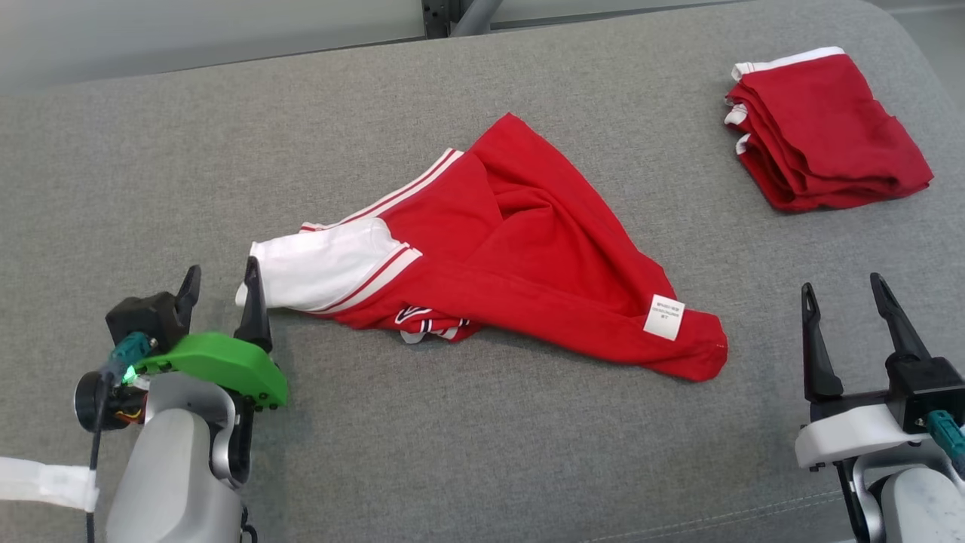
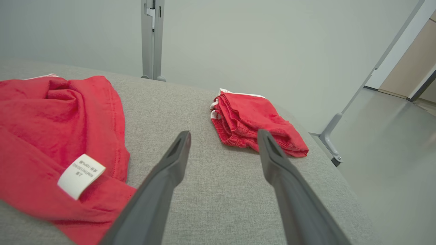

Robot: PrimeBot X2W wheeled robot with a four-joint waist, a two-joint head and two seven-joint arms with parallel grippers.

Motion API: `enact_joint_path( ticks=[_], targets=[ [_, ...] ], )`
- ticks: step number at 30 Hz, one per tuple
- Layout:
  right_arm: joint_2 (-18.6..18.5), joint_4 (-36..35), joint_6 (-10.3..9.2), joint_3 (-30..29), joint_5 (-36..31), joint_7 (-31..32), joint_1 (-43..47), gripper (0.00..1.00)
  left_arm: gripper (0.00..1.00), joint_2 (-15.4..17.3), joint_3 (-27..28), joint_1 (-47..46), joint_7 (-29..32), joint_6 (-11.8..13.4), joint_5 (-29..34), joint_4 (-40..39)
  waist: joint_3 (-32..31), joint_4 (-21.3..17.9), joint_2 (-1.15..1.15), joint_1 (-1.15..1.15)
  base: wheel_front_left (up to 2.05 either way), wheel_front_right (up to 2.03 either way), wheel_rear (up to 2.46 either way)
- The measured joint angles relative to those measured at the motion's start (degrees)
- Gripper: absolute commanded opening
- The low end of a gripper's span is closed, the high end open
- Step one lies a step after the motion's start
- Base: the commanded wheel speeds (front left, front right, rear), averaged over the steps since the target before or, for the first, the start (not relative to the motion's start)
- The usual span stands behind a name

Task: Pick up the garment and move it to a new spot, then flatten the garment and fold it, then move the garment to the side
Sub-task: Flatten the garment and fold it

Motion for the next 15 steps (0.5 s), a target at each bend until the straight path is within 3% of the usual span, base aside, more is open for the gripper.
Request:
enact_joint_path(
  ticks=[5,15],
  targets=[
    [0.2,0.0,0.0,1.0,0.0,0.0,-1.0,1.0,1.0,-0.3,1.3,-4.5,2.8,-0.4,-3.2,5.6,1.3,0.1,0.0,0.0,0.0,0.0,0.0],
    [-0.1,0.0,0.0,1.4,0.0,0.0,-2.1,1.0,1.0,0.8,-1.9,-9.5,12.6,-2.6,-5.4,13.6,2.5,0.2,0.0,0.0,0.0,0.0,0.0]
  ],
)
